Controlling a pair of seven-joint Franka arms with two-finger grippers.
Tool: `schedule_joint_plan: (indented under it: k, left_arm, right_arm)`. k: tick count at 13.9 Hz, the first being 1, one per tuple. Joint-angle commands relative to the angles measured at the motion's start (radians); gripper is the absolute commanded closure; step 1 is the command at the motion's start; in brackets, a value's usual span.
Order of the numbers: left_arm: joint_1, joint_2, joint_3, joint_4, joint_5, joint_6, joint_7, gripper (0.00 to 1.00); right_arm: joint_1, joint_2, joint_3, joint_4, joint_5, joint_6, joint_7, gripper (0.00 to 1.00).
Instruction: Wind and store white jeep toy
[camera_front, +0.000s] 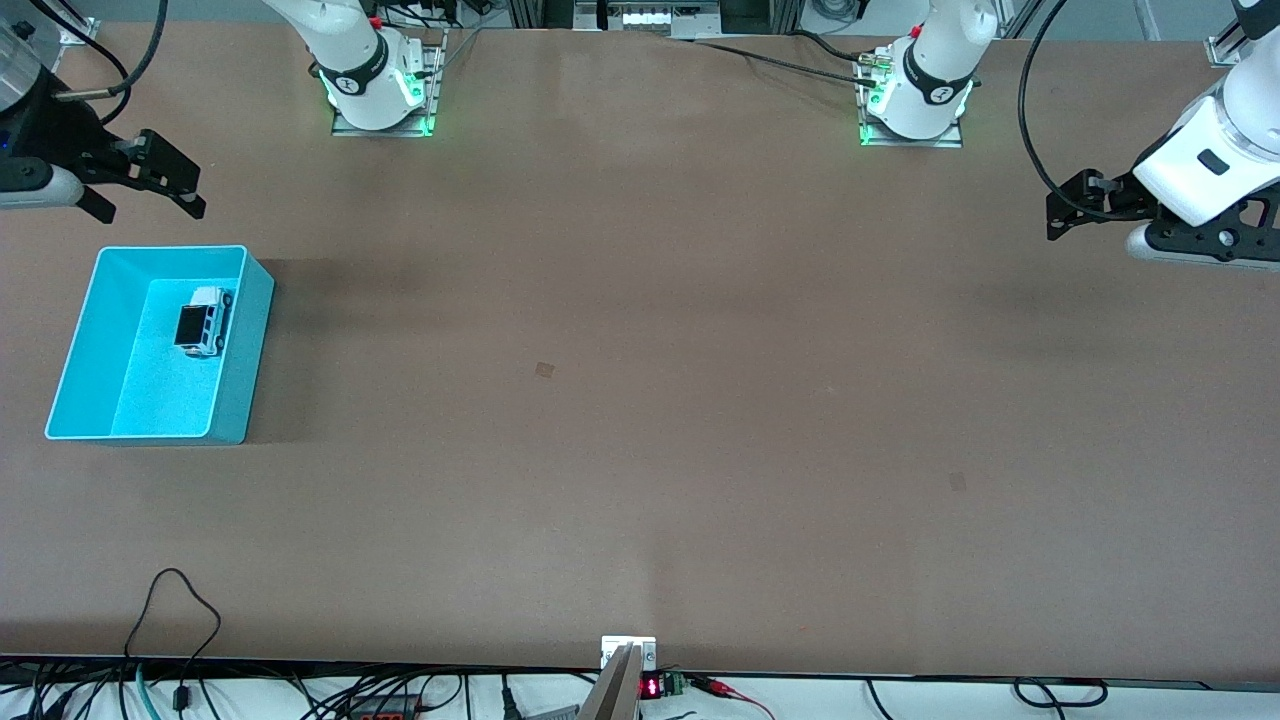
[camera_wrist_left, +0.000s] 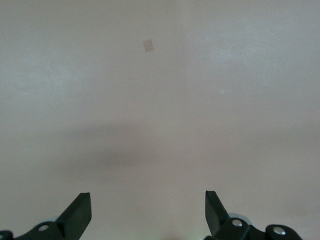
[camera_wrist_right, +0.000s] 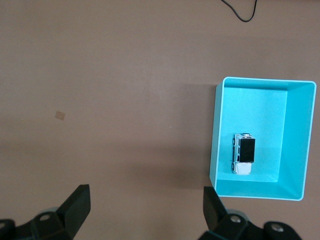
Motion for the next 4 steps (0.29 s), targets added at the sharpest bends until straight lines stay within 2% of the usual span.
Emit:
schedule_joint_plan:
  k: [1,4]
  left_arm:
    - [-0.004,0.001,-0.003,0.020,0.020,-0.020,-0.009,0.00]
    - [-0.005,0.001,-0.003,0.020,0.020,-0.020,-0.011,0.00]
  right_arm:
    - [-0.014,0.013,0.014,0.034,-0.006,-0.025,0.012,0.00]
    - [-0.013,0.013,0.015,0.037,-0.006,-0.027,0.019,0.00]
